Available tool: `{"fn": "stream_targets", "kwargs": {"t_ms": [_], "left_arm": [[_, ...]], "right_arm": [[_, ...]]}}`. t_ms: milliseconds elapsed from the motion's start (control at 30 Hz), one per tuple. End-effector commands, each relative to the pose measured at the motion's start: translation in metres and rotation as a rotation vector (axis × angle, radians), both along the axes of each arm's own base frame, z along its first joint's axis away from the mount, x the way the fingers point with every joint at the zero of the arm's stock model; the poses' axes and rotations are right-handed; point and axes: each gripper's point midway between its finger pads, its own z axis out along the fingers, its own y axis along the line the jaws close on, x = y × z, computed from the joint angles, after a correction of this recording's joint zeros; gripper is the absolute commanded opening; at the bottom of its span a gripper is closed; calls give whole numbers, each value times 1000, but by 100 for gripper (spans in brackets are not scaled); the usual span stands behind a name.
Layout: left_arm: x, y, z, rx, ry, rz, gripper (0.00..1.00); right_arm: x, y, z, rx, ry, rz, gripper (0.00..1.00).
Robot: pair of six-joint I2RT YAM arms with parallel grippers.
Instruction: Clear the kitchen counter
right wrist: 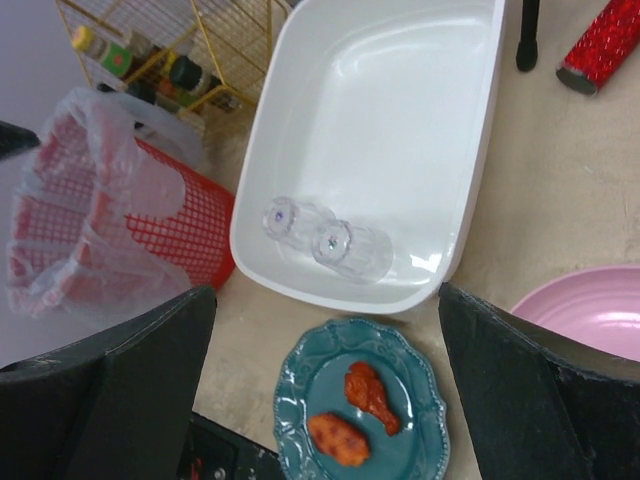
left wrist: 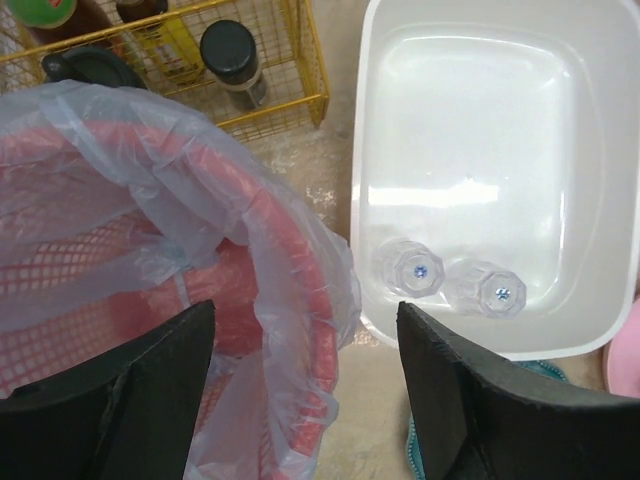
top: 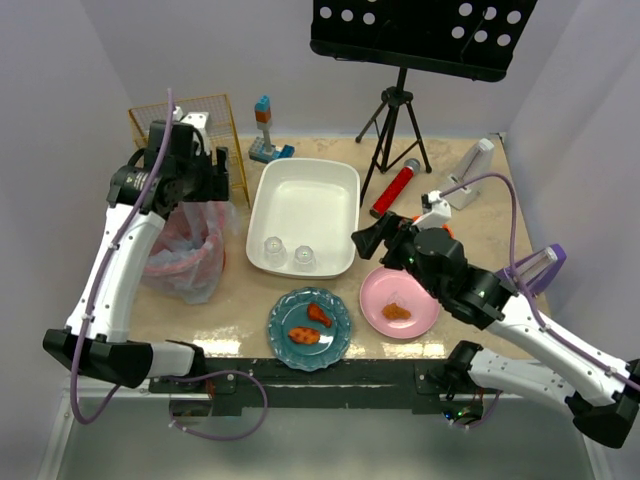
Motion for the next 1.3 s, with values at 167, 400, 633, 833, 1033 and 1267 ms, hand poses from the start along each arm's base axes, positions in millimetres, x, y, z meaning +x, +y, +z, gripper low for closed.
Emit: {"fn": "stream_targets", "kwargs": {"t_ms": [167, 400, 633, 833, 1033, 1267], "left_arm": [[-1, -92, 50, -192, -166, -277, 82], [-26, -195, 35, -342, -121, -509, 82], [-41, -240, 12, -393, -61, -619, 82], [-50, -266, -3, -420, -31, -684, 81], [-66, -302, -29, -495, 23, -786, 75], [-78, -350, -79, -474, 122, -923, 72]], "right_arm": [[-14, 3, -72, -55, 186, 17, 99], [-26, -28, -111, -58, 319, -139, 99], [-48, -57, -131, 20, 378, -221, 99], [-55, -50, -141, 44, 429, -191, 99], [-45, -65, -60, 226, 248, -248, 98], [-32, -73, 30, 249, 62, -245, 98]]}}
